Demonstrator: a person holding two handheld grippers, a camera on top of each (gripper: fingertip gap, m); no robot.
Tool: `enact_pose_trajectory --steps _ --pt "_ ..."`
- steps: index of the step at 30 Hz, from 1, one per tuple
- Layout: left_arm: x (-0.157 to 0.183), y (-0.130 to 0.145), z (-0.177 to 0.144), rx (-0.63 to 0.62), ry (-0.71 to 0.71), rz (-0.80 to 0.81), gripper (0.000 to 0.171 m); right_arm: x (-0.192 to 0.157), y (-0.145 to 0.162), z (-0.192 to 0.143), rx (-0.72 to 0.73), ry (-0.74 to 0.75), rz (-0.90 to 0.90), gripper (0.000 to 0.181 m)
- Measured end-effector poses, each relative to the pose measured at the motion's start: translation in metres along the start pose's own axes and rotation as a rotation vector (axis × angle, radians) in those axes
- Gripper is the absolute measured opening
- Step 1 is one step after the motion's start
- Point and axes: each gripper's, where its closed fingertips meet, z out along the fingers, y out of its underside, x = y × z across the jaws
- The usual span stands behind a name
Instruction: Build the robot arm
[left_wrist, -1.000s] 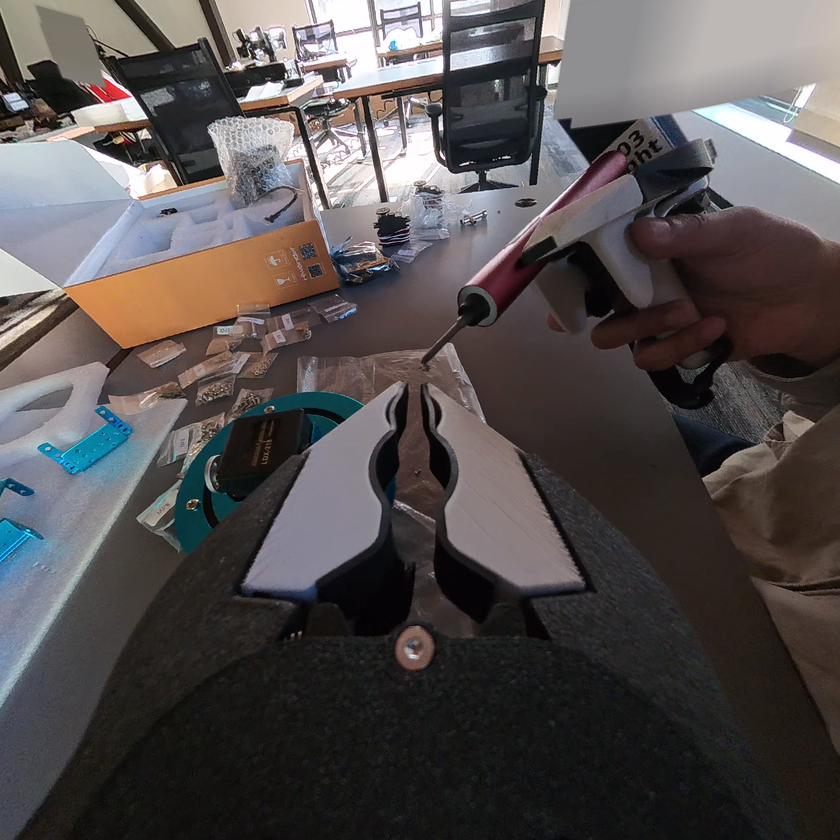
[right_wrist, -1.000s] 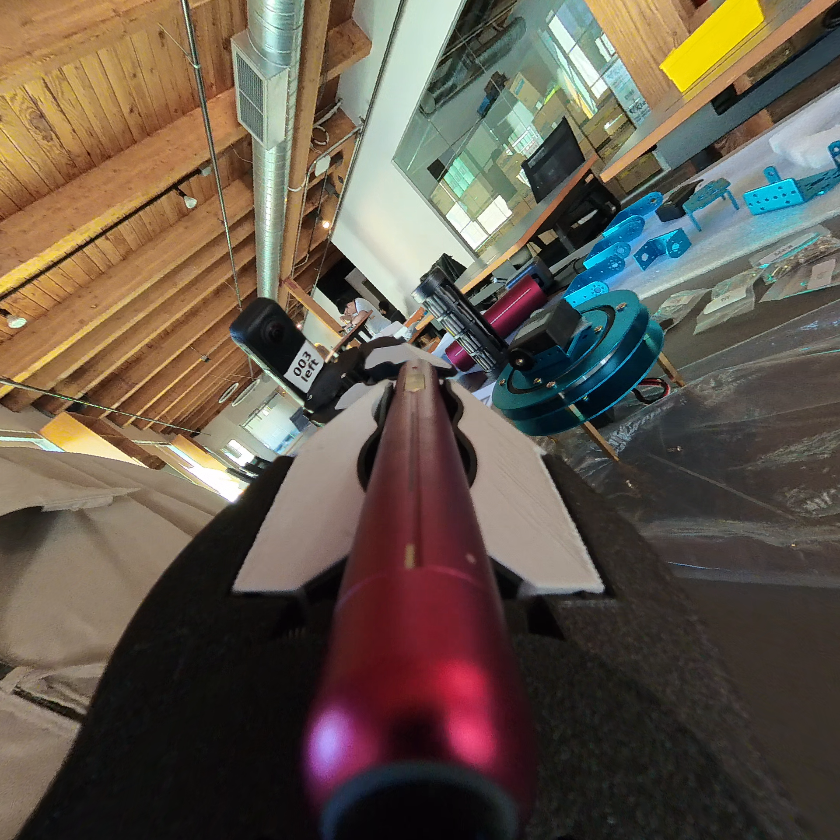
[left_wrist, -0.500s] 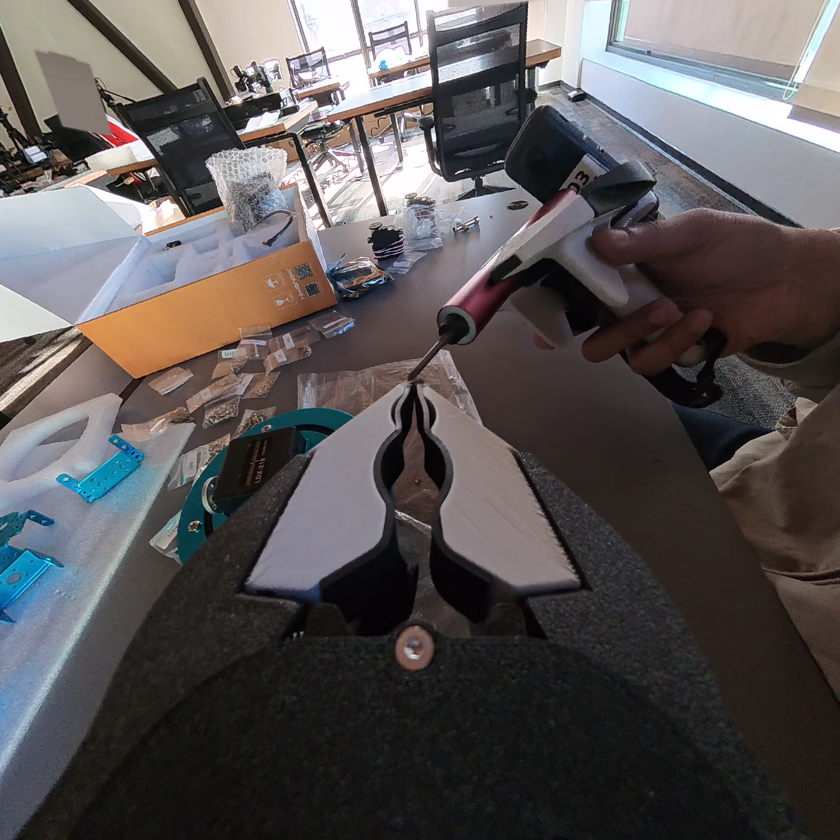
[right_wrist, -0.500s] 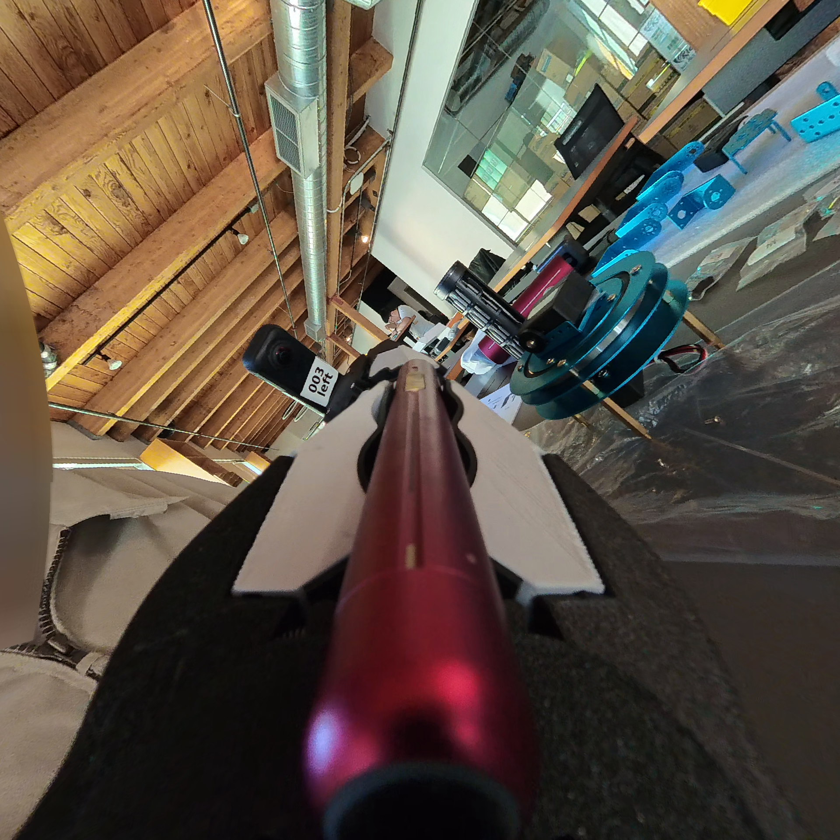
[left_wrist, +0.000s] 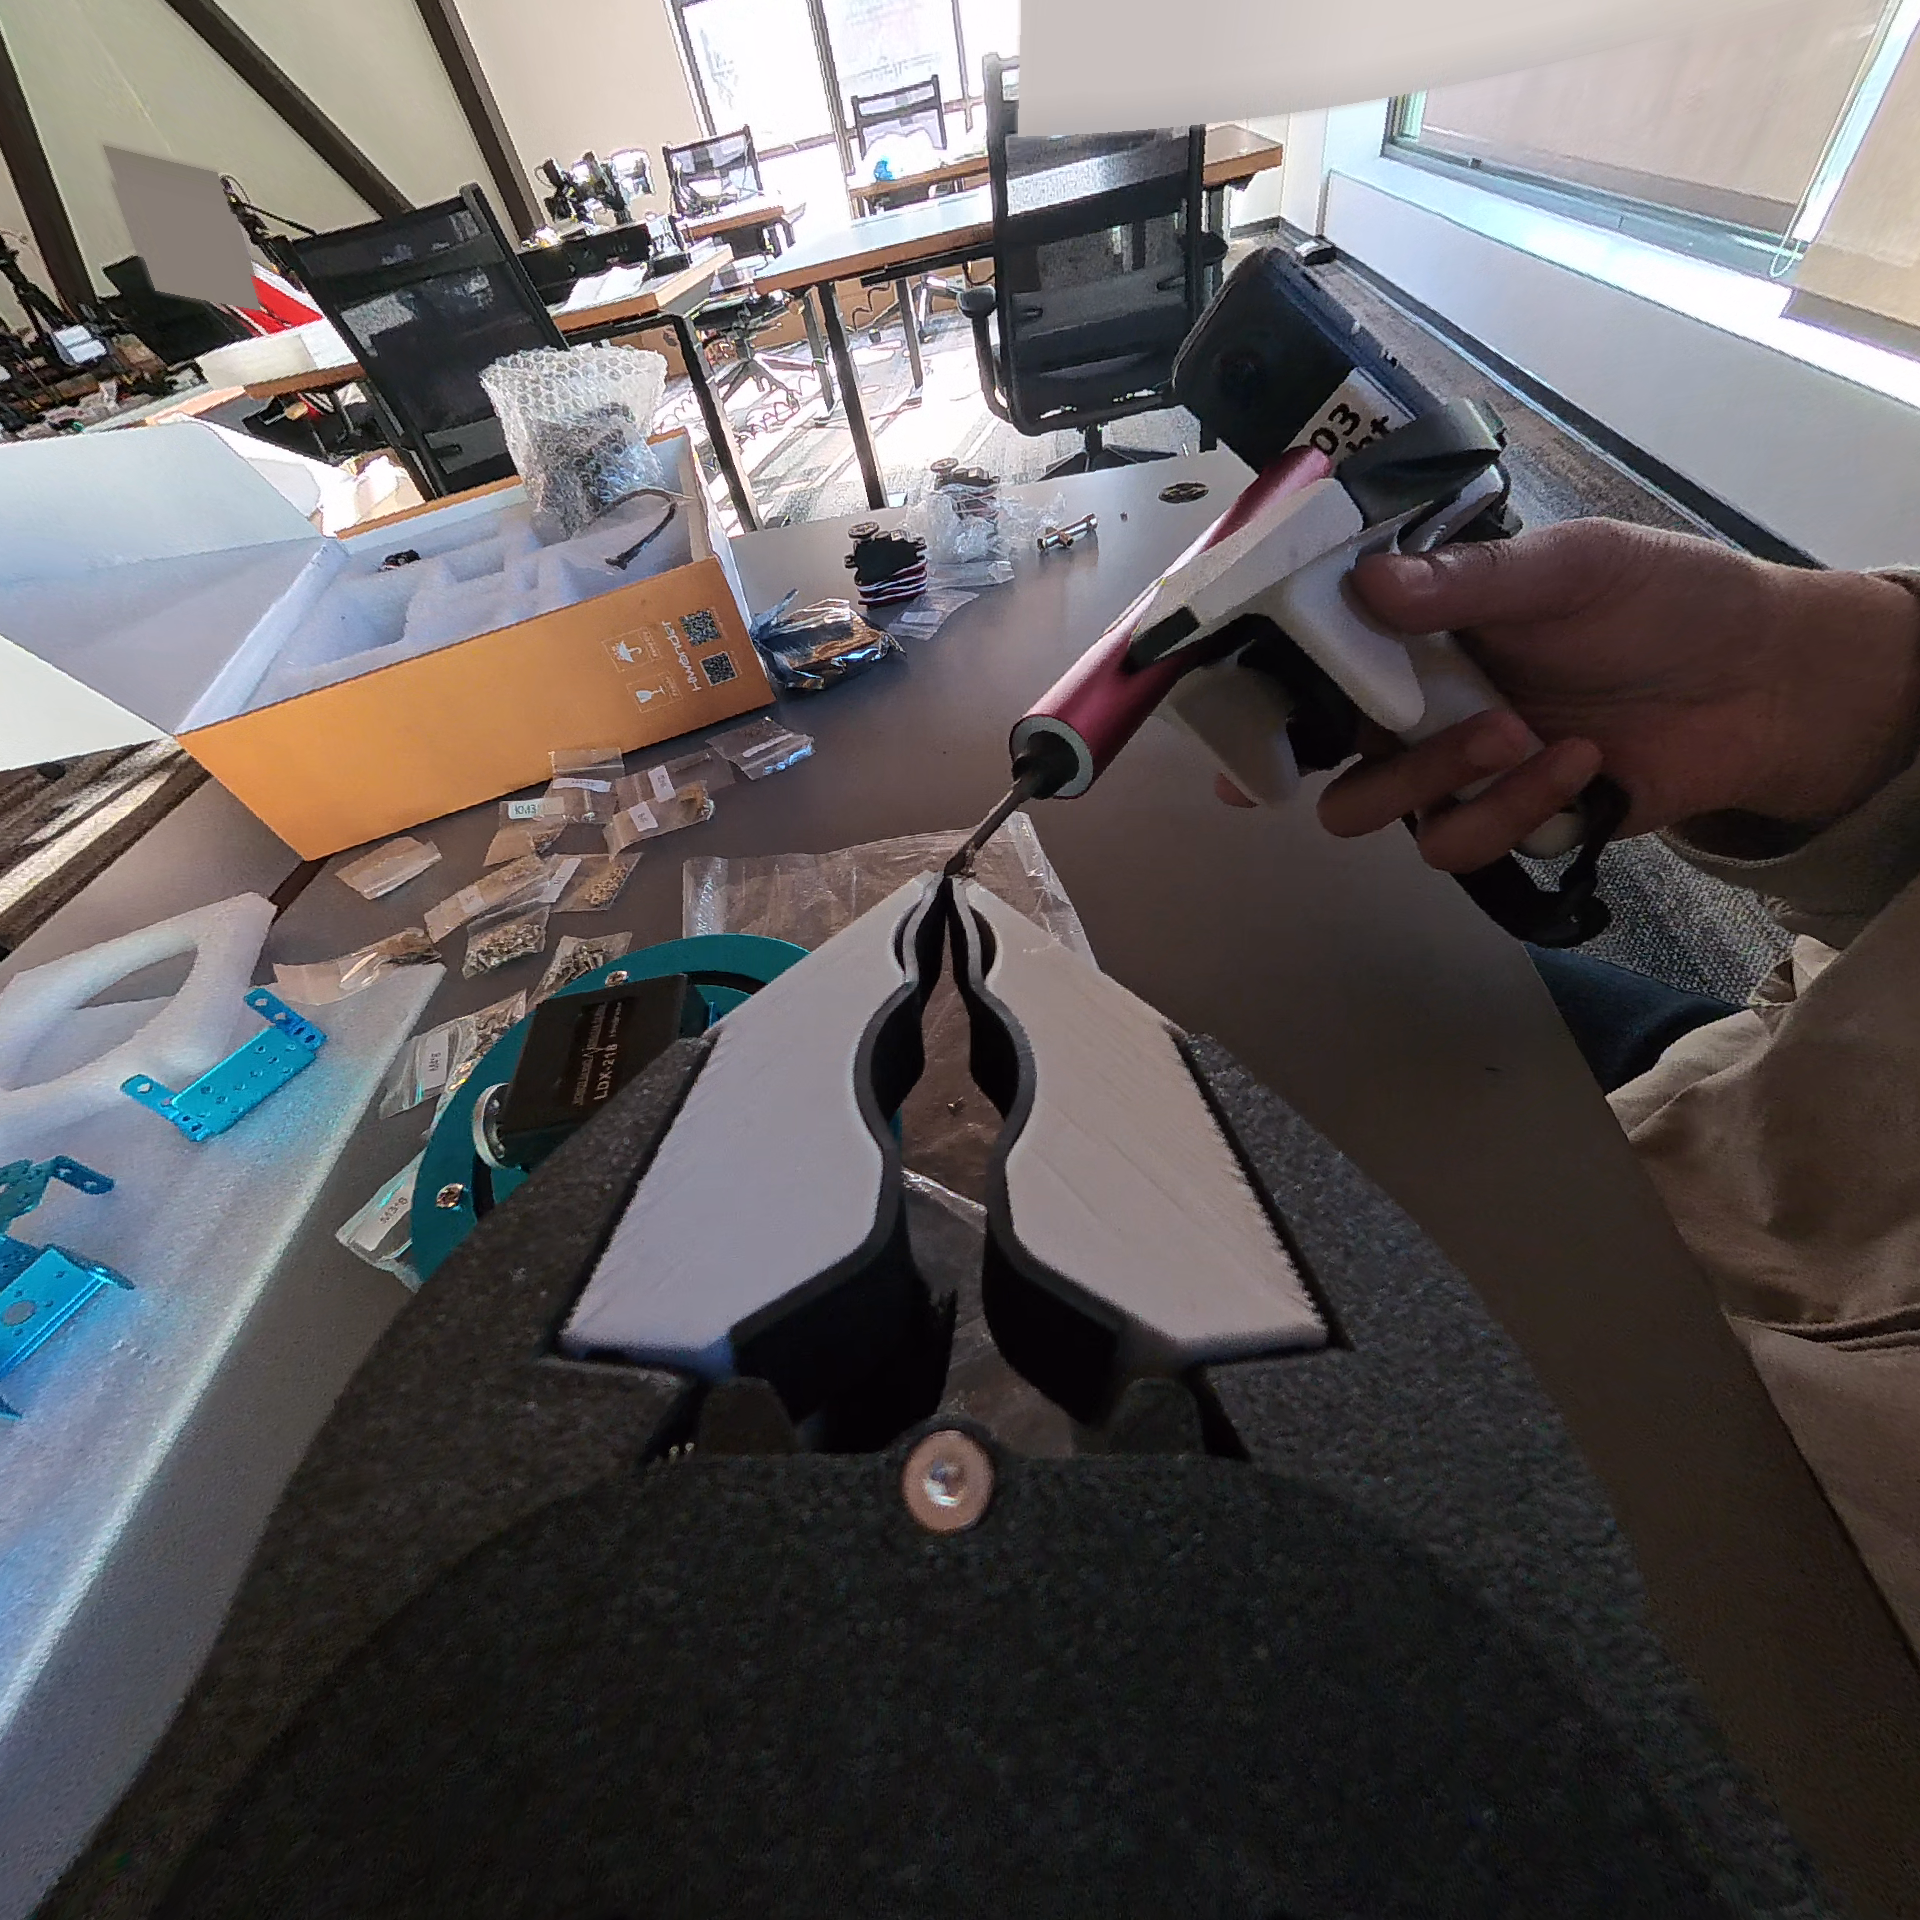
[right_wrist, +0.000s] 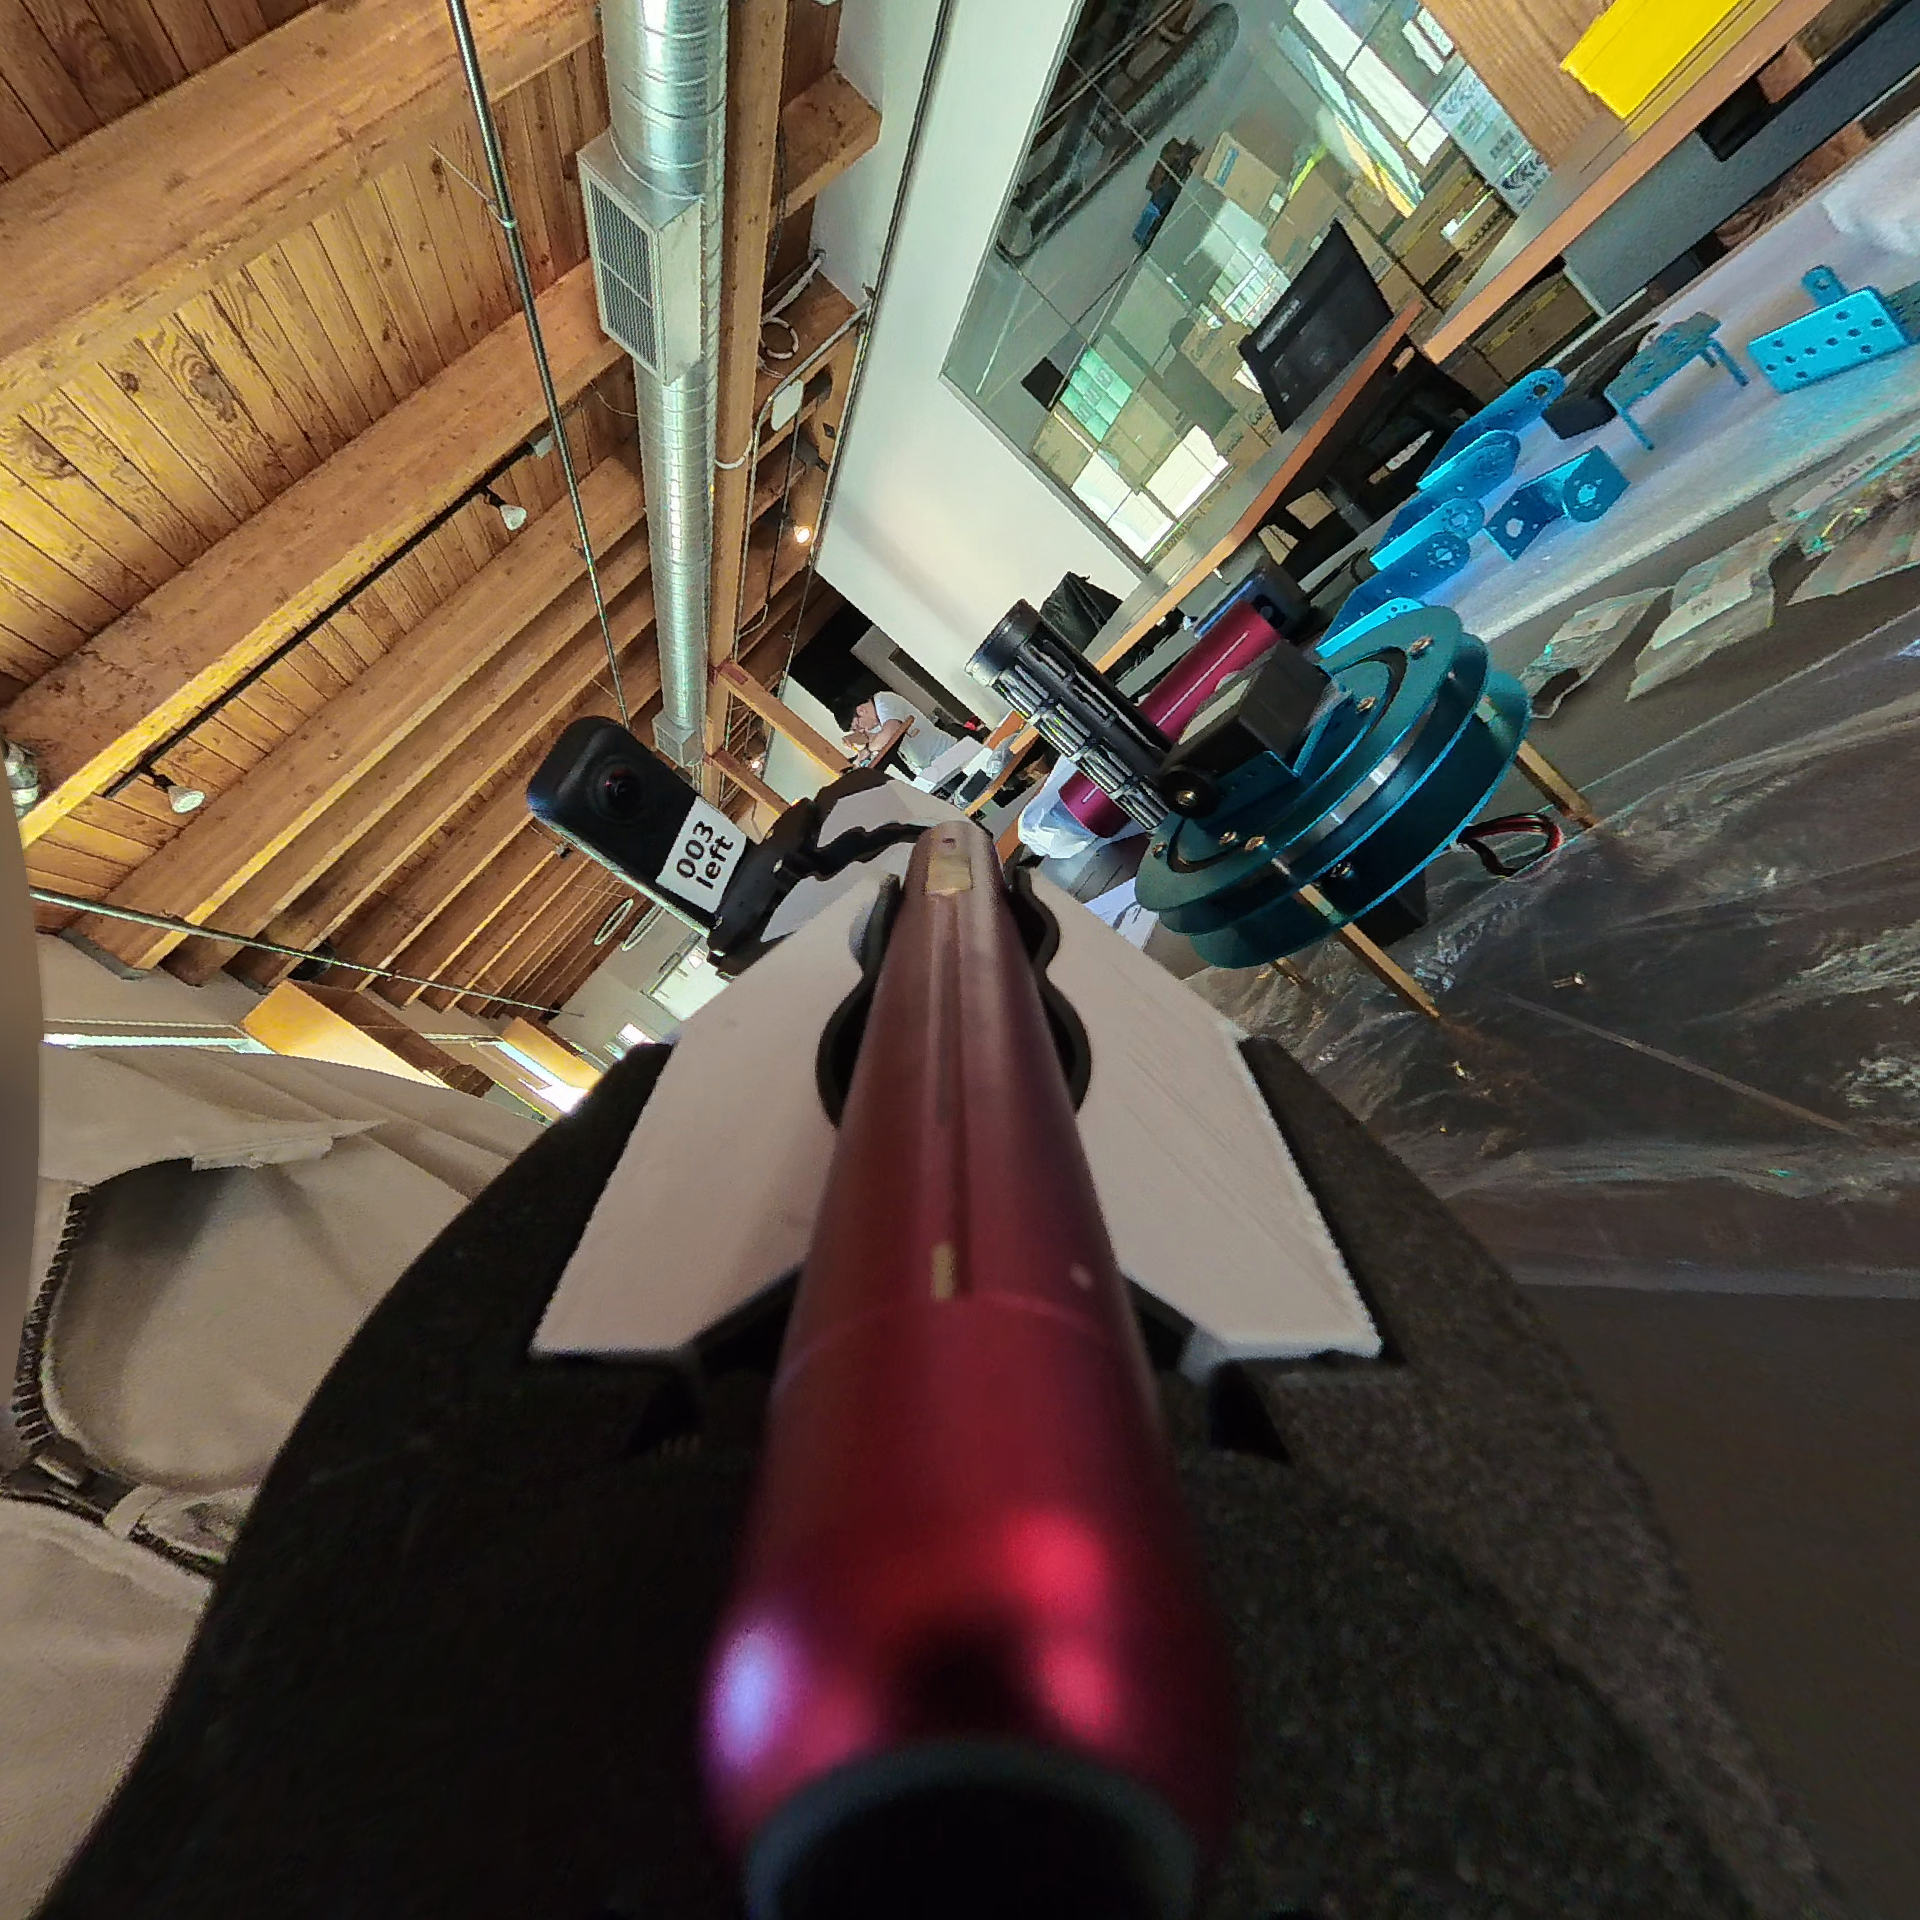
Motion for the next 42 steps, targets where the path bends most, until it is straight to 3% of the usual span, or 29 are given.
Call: enact_pose_trajectory --steps 6,9,14,29,32,34,36,38,42 --pt "0.003 0.007 0.003 -0.035 0.045 -0.078 0.008 -0.003 -0.004 -0.001 0.033 -0.031 0.009 0.019" --pt "0.006 0.003 0.005 -0.003 0.098 -0.199 0.024 0.000 -0.004 0.000 0.027 0.007 -0.053 0.020" --pt "0.000 -0.005 0.004 0.067 0.136 -0.347 0.025 -0.002 -0.002 0.001 0.011 0.039 -0.149 0.020" --pt "-0.016 -0.005 -0.007 0.077 0.078 -0.315 0.022 -0.003 -0.005 -0.002 0.015 0.028 -0.143 0.020" --pt "-0.012 0.001 -0.005 0.034 0.081 -0.288 0.018 0.006 -0.010 -0.010 -0.013 0.103 -0.220 0.020" --pt "-0.013 0.009 -0.002 -0.021 0.051 -0.248 0.018 0.025 -0.020 -0.027 -0.087 0.273 -0.407 0.020" --pt "-0.021 0.019 -0.003 -0.087 -0.013 -0.197 0.018 0.053 -0.022 -0.041 -0.260 0.446 -0.591 0.020" --pt "-0.030 0.022 -0.007 -0.119 -0.076 -0.154 0.017 0.070 -0.007 -0.040 -0.461 0.443 -0.622 0.020" --pt "-0.038 0.015 -0.015 -0.087 -0.111 -0.143 0.016 0.095 0.018 -0.018 -0.615 0.337 -0.546 0.020"
